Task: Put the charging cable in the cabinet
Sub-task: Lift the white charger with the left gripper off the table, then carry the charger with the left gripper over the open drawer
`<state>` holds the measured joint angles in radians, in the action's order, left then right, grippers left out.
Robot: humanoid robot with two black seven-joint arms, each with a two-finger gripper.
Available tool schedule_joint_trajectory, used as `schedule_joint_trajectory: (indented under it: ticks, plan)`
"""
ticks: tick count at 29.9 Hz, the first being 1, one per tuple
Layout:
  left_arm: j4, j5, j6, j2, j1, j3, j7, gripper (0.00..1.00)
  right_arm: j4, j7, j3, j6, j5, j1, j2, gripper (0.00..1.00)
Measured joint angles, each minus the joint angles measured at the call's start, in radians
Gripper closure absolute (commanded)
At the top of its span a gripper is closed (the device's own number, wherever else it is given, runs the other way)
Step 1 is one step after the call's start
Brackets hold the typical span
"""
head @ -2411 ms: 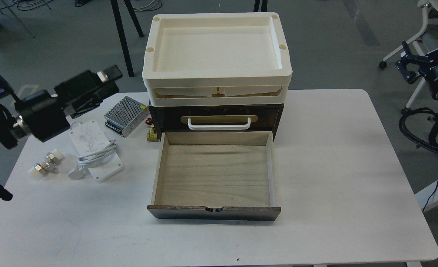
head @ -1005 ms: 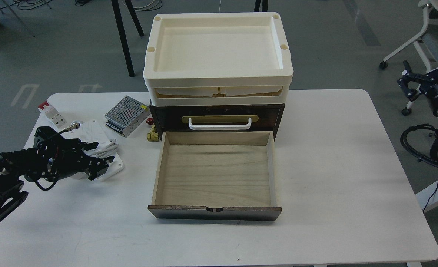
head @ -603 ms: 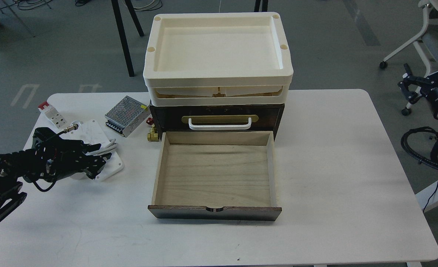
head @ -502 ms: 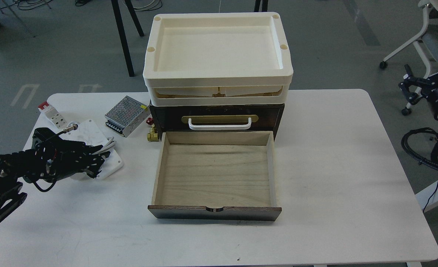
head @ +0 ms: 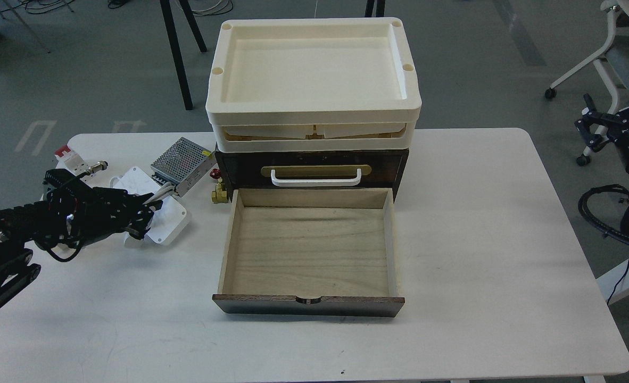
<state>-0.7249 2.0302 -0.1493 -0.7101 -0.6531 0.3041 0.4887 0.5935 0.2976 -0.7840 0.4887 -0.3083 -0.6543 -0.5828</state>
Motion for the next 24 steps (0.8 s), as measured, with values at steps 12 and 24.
schedule_joint_trajectory:
  ticks: [12, 24]
  plan:
    - [-0.452, -0.076, 0.039, -0.390, 0.001, 0.009, 0.000, 1.00, -0.002, 0.000, -0.003, 0.000, 0.000, 0.001, 0.001, 0.00]
    - [-1.018, -0.345, 0.007, -0.706, 0.019, -0.002, 0.000, 1.00, -0.010, 0.000, -0.006, 0.000, 0.001, 0.004, 0.001, 0.00]
